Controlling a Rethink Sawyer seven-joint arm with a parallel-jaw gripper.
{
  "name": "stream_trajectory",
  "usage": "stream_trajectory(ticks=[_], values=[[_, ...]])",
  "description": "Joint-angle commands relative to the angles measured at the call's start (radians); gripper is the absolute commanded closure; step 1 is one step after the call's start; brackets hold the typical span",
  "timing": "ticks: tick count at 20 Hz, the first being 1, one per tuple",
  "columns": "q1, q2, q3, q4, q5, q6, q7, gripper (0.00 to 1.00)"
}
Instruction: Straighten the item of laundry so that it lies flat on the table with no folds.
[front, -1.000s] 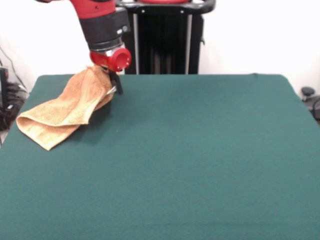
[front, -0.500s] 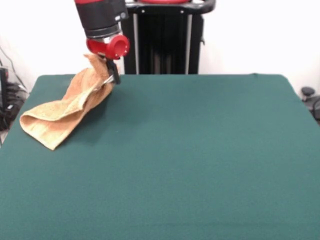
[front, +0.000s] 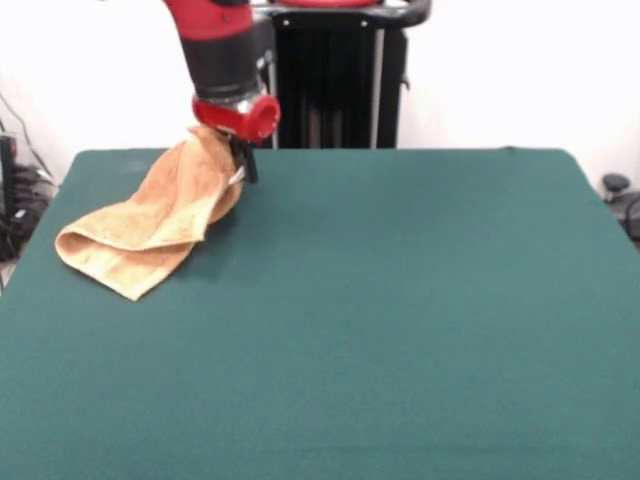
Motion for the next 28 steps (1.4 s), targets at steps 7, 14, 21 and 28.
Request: stream_trajectory(ticks=[7,14,21,28], values=[[-0.118,0.148,-0.079,-0.225,-0.292,0.122,-0.242,1.0],[-0.012,0.258,-0.149,-0.354,-0.411,0.033,-0.065,1.0],[0.204,0.415,-0.275,-0.483,-0.322,-0.041,0.138,1.0],[-0.062,0.497,0.063,-0.405,-0.229,-0.013,-0.115,1.0]])
